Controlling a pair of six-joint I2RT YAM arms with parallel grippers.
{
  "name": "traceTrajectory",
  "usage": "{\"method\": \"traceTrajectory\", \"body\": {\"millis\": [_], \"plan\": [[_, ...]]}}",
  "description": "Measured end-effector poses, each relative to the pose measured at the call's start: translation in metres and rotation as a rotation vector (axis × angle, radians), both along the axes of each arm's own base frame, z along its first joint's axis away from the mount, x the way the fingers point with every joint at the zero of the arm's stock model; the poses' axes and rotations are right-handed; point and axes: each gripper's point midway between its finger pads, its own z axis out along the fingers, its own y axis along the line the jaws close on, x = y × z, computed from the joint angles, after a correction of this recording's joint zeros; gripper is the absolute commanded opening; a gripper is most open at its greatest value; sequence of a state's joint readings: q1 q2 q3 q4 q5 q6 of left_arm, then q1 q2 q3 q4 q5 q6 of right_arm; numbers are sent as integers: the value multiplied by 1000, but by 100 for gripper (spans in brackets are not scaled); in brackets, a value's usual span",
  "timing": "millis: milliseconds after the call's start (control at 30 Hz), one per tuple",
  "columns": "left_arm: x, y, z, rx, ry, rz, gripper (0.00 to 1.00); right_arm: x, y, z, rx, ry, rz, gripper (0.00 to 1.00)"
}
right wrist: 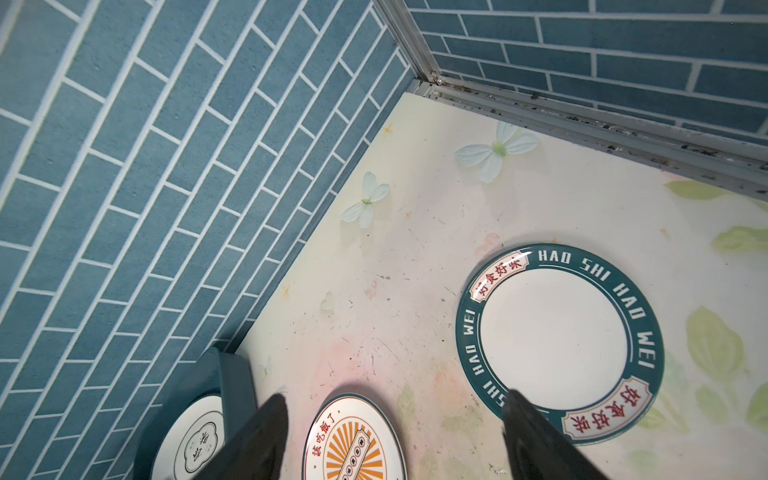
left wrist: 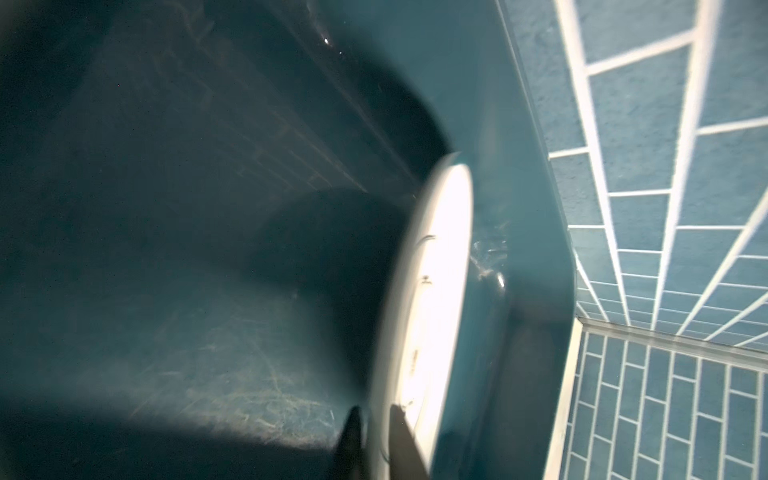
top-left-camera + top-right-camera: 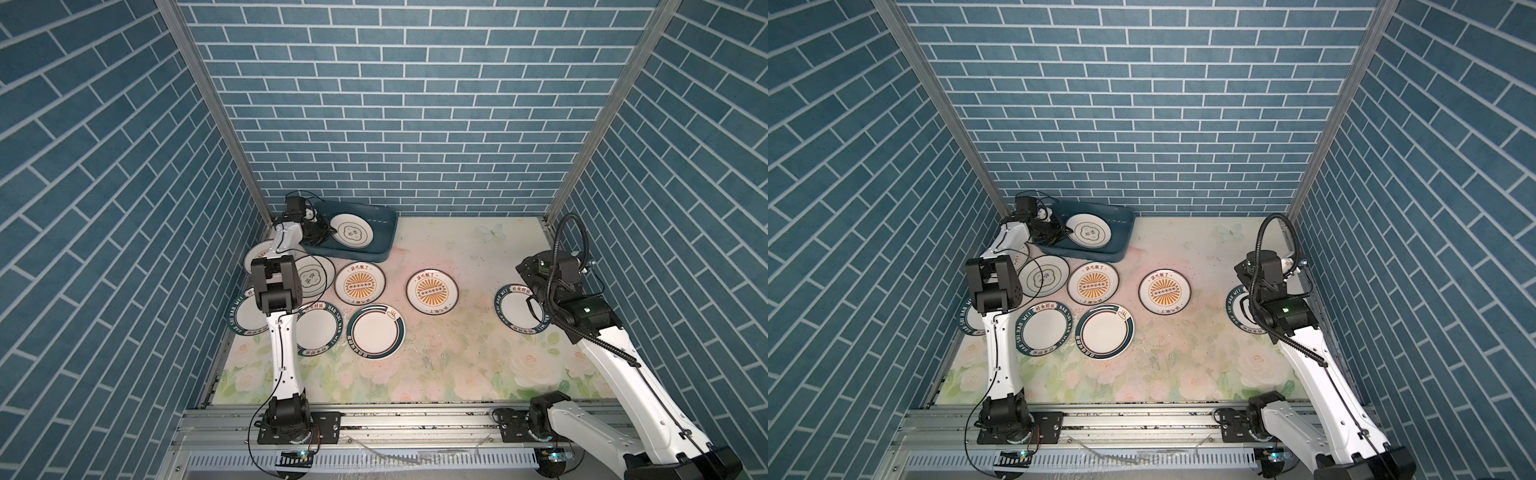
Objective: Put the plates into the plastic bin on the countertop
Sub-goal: 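Lower the plate flat into the bin and open the left gripper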
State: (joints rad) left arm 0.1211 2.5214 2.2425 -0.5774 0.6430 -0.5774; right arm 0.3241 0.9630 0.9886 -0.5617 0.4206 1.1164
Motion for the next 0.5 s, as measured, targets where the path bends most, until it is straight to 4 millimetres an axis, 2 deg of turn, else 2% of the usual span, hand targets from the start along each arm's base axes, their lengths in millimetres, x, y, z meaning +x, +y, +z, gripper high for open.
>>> {"method": "traceTrajectory", "body": {"millis": [133, 333, 500], "plan": [[-4, 0, -4, 11, 17, -8, 34, -2, -4, -9, -5, 21, -20, 81], [-6, 4, -8, 35, 37, -3, 51, -2, -8, -11, 3, 20, -47, 82], [-3, 8, -6, 66, 26, 6, 61, -6, -14, -27, 7, 52, -74, 84]]}}
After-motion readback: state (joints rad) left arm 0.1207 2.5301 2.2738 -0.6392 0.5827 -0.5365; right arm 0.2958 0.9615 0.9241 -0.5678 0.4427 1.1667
